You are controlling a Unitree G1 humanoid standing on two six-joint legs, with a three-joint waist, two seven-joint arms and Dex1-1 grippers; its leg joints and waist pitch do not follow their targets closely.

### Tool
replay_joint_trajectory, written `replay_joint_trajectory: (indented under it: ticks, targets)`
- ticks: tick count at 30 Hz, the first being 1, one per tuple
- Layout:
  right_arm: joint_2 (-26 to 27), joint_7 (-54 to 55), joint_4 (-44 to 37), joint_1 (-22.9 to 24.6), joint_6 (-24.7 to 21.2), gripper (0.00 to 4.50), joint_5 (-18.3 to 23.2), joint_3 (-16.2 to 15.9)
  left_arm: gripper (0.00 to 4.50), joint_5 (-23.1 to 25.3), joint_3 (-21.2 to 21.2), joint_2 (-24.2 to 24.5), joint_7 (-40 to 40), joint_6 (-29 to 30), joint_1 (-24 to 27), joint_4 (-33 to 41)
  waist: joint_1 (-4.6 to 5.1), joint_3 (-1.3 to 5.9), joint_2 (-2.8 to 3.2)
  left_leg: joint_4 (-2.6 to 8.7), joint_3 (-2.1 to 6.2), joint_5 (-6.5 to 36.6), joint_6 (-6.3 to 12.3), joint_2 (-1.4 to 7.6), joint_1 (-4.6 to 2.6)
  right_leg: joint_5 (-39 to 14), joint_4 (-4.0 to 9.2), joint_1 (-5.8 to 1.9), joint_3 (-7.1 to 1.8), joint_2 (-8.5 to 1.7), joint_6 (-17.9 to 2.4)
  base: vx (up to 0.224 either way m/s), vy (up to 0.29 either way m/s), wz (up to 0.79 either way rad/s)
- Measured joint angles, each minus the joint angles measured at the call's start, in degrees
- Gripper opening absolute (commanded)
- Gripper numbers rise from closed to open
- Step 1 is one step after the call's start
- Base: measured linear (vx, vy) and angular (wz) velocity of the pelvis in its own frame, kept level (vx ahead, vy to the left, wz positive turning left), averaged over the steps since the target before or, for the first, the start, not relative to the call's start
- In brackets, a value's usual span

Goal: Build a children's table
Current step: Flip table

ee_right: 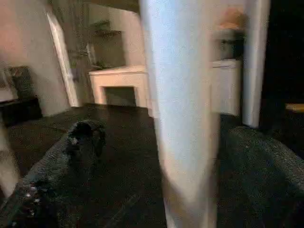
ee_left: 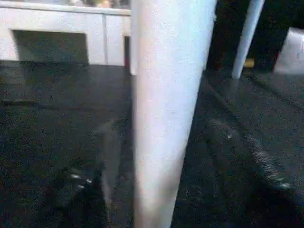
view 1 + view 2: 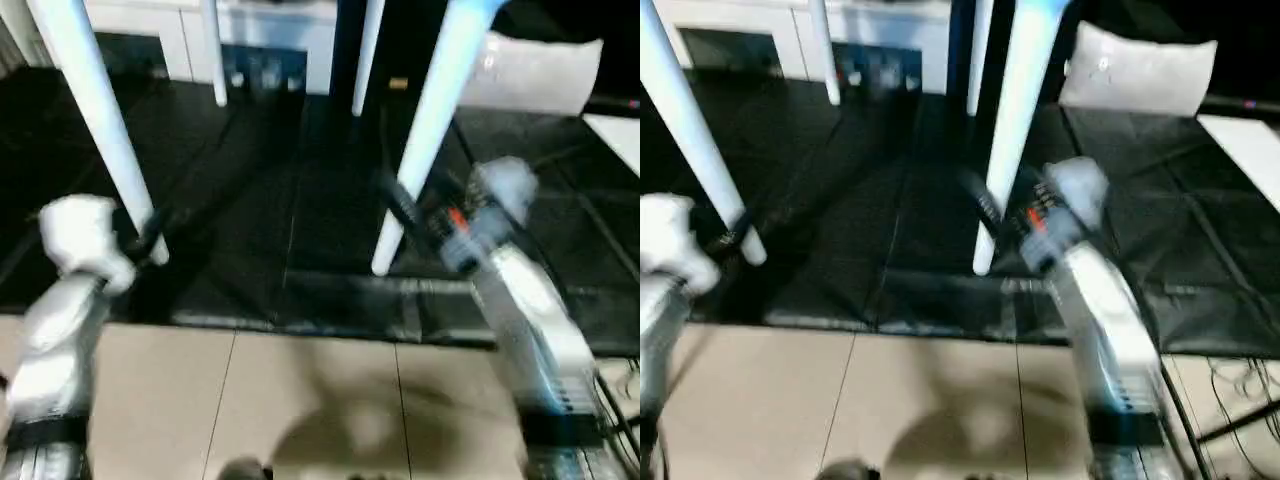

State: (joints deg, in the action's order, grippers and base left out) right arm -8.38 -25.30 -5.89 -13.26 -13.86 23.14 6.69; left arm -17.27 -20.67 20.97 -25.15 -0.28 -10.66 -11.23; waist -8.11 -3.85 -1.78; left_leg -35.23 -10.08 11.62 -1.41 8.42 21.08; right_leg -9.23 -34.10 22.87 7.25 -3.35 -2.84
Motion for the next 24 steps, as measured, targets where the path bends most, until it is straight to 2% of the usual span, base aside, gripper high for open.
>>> replay_joint_trajectory:
  ticks: [4, 6, 8, 9, 10, 11, 12, 13, 14, 15, 16, 17, 19, 22, 24]
  targets:
    - [-0.4, 2.1, -7.0, 5.3, -1.6, 4.50, 0.1, 1.3, 3.56, -2.2, 0.1, -2.0, 0.7, 1.7, 7.3, 11.5, 0.38, -0.14, 0.22, 0.02, 0.00, 0.0, -0.02, 0.00, -0.31, 0.0, 0.10, -0.26, 0.01, 0.02, 0.1, 0.000, 0.000, 0.00]
    - [-0.9, 2.9, -9.6, 7.3, -2.5, 4.50, -0.4, 1.0, 3.71, -2.9, 1.1, -2.8, 1.2, 2.9, 10.1, 15.8, 0.76, -0.28, 0.41, 0.06, 0.05, 0.0, -0.02, 0.01, -0.77, -0.1, 0.38, -0.74, 0.09, 0.05, 0.1, 0.000, 0.000, 0.00]
    - [-1.3, 4.4, -14.9, 12.4, -4.5, 4.50, -0.8, 0.1, 3.71, -3.9, 4.1, -4.2, 2.5, 7.6, 16.7, 25.8, 1.66, -0.42, 0.71, 0.46, 0.27, 0.0, -0.01, 0.07, -1.52, -0.2, 1.44, -1.76, 0.72, 0.04, 0.4, 0.000, 0.000, 0.00]
    - [-1.2, 5.1, -15.8, 13.8, -5.5, 4.50, -0.9, 0.0, 3.71, -4.3, 6.0, -4.7, 2.7, 9.2, 18.2, 28.2, 1.97, -0.63, 1.04, 0.49, 0.44, 0.0, 0.00, 0.27, -1.83, -0.3, 2.10, -2.18, 1.38, 0.04, 0.4, 0.000, 0.000, 0.00]
    - [-1.1, 5.8, -16.7, 15.0, -6.9, 4.50, -0.9, -0.7, 3.71, -4.5, 8.3, -5.1, 2.7, 10.6, 19.5, 30.4, 2.50, -0.91, 1.50, 0.52, 0.58, 0.0, 0.00, 0.71, -2.16, -0.3, 3.01, -3.10, 2.30, 0.05, 0.4, 0.000, 0.000, 0.00]
    - [-0.8, 6.2, -17.3, 15.5, -7.8, 4.50, -0.9, -1.2, 3.71, -4.5, 9.2, -5.2, 2.8, 11.3, 19.5, 31.1, 2.68, -1.06, 1.98, 0.76, 0.49, 0.0, -0.02, 1.00, -1.79, -0.8, 2.33, -3.72, 2.51, 0.05, 0.7, 0.000, 0.000, 0.00]
    - [-0.7, 6.8, -18.8, 16.6, -9.2, 4.50, -0.8, -1.9, 3.71, -4.4, 9.9, -5.0, 3.0, 12.0, 19.1, 32.0, 2.39, -1.35, 1.97, 0.74, 0.30, 0.0, -0.02, 1.04, -1.61, -3.6, -0.87, -3.04, 1.49, 0.04, 1.0, -0.082, 0.008, 0.02]
    - [-0.8, 7.4, -20.4, 18.8, -10.6, 4.50, -0.7, -2.3, 3.71, -4.2, 11.1, -5.2, 3.3, 12.9, 17.9, 32.4, 1.70, -0.97, 0.76, 0.60, -1.27, 0.0, -0.05, 1.03, -1.58, -6.1, -5.45, -3.06, -1.47, -0.18, 0.8, -0.038, -0.051, 0.13]
    - [-0.7, 7.8, -20.5, 19.1, -11.7, 4.50, -0.6, -3.0, 3.71, -3.8, 11.2, -5.9, 3.8, 13.0, 17.6, 32.3, 1.45, -0.37, -0.68, 0.40, -1.92, -0.1, -0.17, 0.45, -1.72, -8.0, -5.96, -2.85, -3.60, -0.91, 2.7, -0.038, -0.051, 0.13]
    - [-0.5, 8.3, -20.4, 19.1, -12.3, 4.50, -0.9, -3.6, 3.71, -3.6, 11.5, -6.6, 4.4, 13.5, 17.8, 31.7, 0.92, -0.37, -0.41, -0.15, -0.82, 0.5, -1.04, 0.02, -1.56, -8.1, -5.92, -2.70, -3.40, -1.13, 2.5, 0.062, -0.086, 0.01]
    - [-0.1, 8.8, -20.2, 19.6, -12.3, 4.50, -1.3, -4.2, 3.71, -3.1, 12.0, -7.0, 4.7, 14.3, 18.5, 30.9, 0.18, -0.37, 0.72, -1.21, 1.46, 0.9, -1.18, -0.59, -1.05, -8.1, -5.82, -2.81, -2.99, -0.98, 2.5, 0.067, -0.044, -0.22]
    - [0.0, 9.0, -19.7, 19.8, -12.0, 4.50, -2.0, -4.6, 3.71, -2.9, 12.1, -6.9, 4.9, 14.9, 18.8, 30.5, -0.06, -0.18, 1.69, -1.00, 2.13, 0.4, -1.30, -0.63, -0.69, -8.1, -5.80, -3.00, -2.53, -0.90, 2.4, 0.067, -0.044, -0.22]
    - [0.5, 10.1, -18.1, 20.0, -11.7, 4.50, -3.8, -5.5, 3.71, -2.1, 11.9, -6.5, 5.7, 15.3, 18.5, 30.3, 0.24, 0.15, 2.21, -0.40, 2.13, 0.4, -1.31, -0.54, -0.71, -7.6, -5.14, -2.90, -2.37, -0.66, 2.3, 0.000, 0.000, 0.00]
    - [0.6, 10.6, -18.6, 20.0, -10.8, 4.50, -5.4, -6.6, 3.71, -1.3, 12.7, -5.2, 6.1, 17.1, 19.4, 31.0, 0.56, 0.23, 1.96, -0.05, 2.04, 0.3, -1.34, 0.00, -0.36, -6.5, -3.84, -2.96, -2.58, 0.11, 2.0, 0.000, 0.000, 0.00]
    - [0.4, 10.0, -19.1, 20.3, -10.5, 4.50, -5.1, -6.7, 3.71, -1.5, 13.3, -5.2, 5.8, 17.7, 20.1, 32.2, 0.98, 0.26, 1.89, 0.00, 2.03, 0.3, -1.32, 0.01, -0.07, -6.4, -3.62, -2.90, -2.58, 0.12, 1.7, 0.000, 0.000, 0.00]
